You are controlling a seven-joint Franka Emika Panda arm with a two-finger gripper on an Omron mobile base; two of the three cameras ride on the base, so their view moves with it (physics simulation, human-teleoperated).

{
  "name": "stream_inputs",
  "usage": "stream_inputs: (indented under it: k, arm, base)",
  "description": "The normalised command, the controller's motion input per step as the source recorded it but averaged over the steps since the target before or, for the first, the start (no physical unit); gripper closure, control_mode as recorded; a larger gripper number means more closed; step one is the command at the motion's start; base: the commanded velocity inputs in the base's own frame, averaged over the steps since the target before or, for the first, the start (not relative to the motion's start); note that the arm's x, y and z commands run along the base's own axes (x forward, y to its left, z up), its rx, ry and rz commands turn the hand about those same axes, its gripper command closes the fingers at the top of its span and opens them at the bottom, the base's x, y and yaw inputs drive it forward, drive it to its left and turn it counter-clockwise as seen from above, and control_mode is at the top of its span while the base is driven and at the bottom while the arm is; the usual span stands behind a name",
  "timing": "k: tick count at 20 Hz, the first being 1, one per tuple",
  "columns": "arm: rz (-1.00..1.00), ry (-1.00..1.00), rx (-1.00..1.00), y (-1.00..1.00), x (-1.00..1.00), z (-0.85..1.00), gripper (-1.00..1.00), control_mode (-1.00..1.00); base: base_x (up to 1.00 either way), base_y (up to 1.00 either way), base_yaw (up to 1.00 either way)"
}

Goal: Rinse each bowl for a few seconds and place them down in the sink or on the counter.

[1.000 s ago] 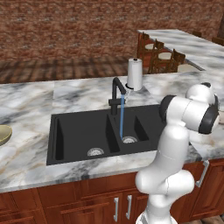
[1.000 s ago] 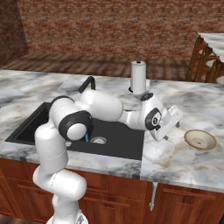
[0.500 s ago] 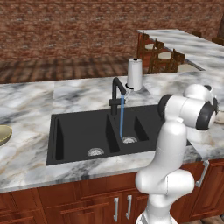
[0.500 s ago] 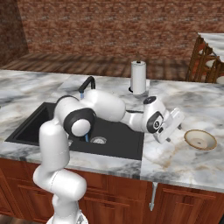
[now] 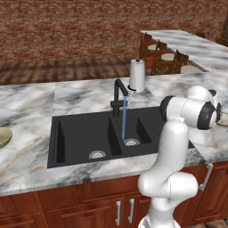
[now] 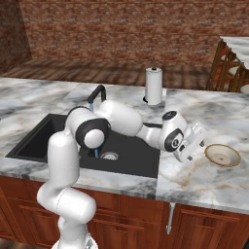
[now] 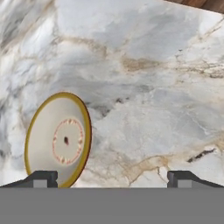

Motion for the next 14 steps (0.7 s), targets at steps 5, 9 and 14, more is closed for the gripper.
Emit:
stream_inputs:
  k: [5,9,14]
  arm:
    - [0.01,0.00,0.00,-0.13,0.01,-0.07,-1.00,-1.00]
    - [0.00,0.00,0.00,-0.15,0.01,-0.05,-1.00,-1.00]
    - [0.01,0.00,0.00,-0.15,0.04,-0.05,-1.00,-1.00]
  base:
    - [0.00,0.00,0.00]
    - [0.00,0.00,0.00]
    - [0.00,0.00,0.00]
